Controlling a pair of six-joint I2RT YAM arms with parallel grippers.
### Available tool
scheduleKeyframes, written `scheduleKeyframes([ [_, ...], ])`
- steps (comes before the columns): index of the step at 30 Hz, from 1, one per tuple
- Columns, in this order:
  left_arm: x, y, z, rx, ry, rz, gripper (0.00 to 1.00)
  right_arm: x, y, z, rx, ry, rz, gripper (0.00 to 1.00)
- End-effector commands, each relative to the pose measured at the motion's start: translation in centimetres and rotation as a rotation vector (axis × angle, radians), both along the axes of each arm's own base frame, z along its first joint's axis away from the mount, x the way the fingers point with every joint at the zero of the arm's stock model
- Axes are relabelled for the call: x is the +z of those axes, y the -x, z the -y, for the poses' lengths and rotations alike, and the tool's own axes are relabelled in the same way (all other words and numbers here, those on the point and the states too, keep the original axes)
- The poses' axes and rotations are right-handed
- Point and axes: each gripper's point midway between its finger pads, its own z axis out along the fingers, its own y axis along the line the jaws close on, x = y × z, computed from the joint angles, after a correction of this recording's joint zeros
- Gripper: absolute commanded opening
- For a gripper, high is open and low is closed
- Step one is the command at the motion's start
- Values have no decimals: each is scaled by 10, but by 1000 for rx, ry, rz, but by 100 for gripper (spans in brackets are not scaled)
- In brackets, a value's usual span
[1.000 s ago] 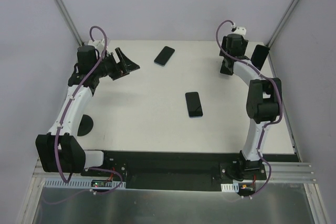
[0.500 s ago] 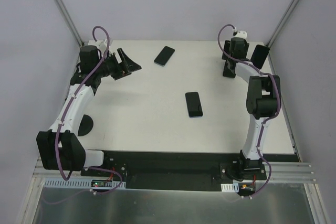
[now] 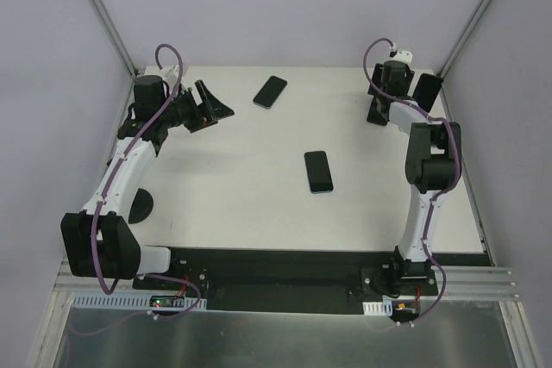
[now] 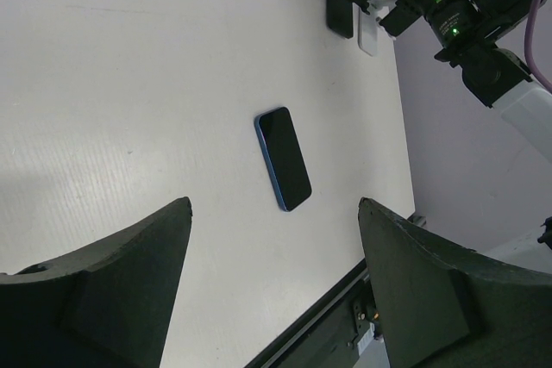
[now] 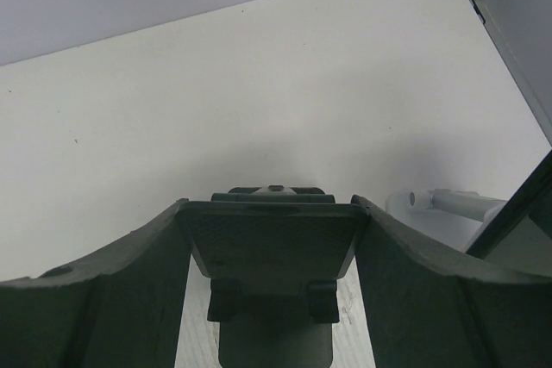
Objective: Place the phone on the phone stand
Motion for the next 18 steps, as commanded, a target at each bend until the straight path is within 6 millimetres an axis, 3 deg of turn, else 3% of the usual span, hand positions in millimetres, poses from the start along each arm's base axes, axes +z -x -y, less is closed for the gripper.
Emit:
scheduleKeyframes([
  [1,10,0,4,-26,3,54,77,15,-10,4,-16,-41,58,1],
  [4,12,1,4,-26,-1,64,77,14,-8,5,-16,-42,62,5],
  [10,11,1,5,-31,9,51,77,14,-7,1,4,-44,57,25],
  [11,11,1,5,-34,11,49,77,16,-7,1,4,-44,60,39],
  [18,12,1,4,-32,1,61,77,33,0,0,20,-36,71,83],
])
